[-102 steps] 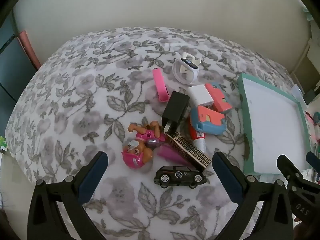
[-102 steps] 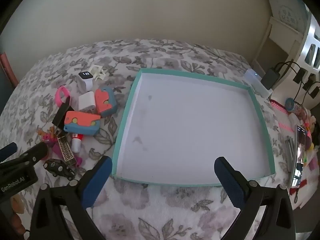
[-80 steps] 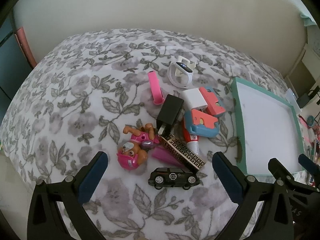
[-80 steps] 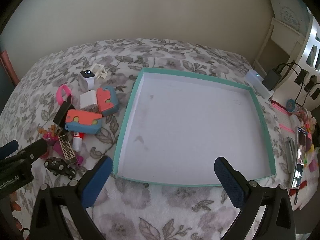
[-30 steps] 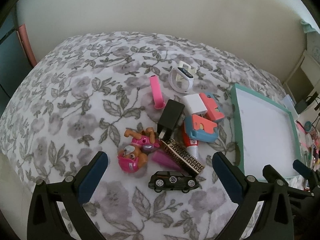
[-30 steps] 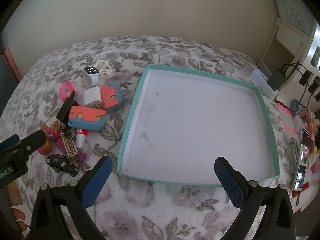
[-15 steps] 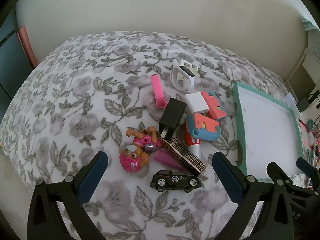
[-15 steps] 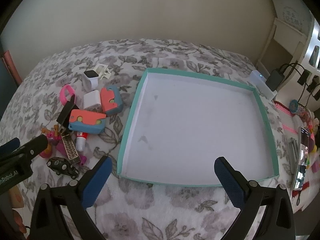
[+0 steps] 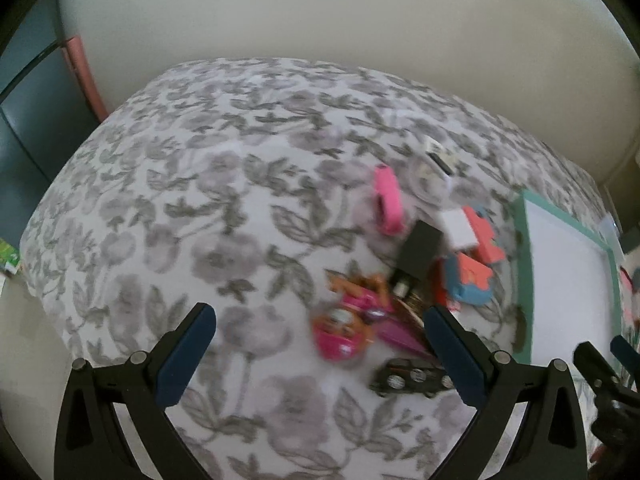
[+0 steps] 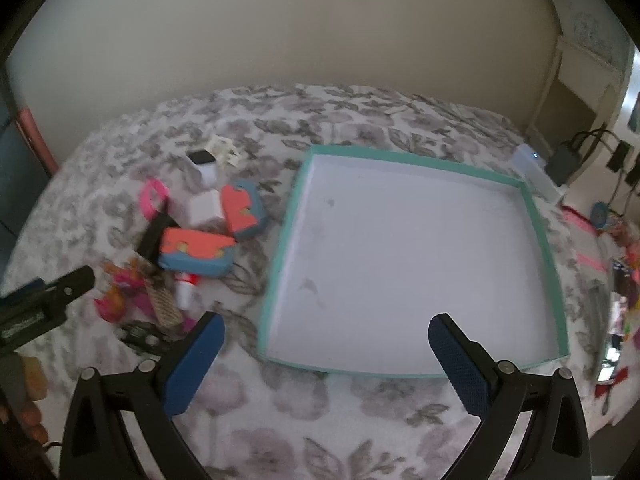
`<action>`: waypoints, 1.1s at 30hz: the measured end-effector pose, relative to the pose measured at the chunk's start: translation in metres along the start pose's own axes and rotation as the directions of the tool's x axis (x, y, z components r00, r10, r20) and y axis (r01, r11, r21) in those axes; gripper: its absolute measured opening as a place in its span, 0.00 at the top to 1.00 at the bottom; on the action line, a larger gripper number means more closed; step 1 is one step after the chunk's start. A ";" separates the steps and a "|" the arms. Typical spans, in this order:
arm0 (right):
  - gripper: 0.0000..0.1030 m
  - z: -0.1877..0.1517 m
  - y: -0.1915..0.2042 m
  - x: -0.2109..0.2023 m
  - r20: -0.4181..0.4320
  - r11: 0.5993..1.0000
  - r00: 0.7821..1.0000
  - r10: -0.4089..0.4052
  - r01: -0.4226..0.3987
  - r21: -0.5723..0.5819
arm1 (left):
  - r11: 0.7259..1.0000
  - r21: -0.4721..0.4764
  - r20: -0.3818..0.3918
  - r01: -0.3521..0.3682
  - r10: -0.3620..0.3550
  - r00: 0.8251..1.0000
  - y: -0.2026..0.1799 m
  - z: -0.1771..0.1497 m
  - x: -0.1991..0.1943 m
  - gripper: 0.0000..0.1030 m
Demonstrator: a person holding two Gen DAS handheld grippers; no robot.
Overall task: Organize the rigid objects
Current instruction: 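Lower the left tool onto the puppy figure while the right tool approaches the black car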
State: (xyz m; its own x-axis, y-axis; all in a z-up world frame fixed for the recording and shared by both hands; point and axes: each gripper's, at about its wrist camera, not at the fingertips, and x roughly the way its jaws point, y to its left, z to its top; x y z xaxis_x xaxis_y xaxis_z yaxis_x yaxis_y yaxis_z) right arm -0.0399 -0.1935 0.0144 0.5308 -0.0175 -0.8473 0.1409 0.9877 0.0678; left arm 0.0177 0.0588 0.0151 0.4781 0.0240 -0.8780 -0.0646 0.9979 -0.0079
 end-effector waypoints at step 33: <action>0.00 -0.020 0.146 0.091 -0.362 0.981 0.923 0.132 -0.175 -0.089 | 0.993 -0.113 -0.136 -0.034 0.018 0.991 0.073 -0.015 0.059 0.00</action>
State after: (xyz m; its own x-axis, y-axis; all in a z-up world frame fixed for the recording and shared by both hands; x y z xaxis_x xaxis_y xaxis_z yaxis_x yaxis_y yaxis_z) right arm 0.0129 -0.0478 -0.0635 0.2057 0.1705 -0.9636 -0.0291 0.9853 0.1681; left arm 0.0277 0.1317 -0.0445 0.3533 0.0335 -0.9349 -0.1790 0.9833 -0.0324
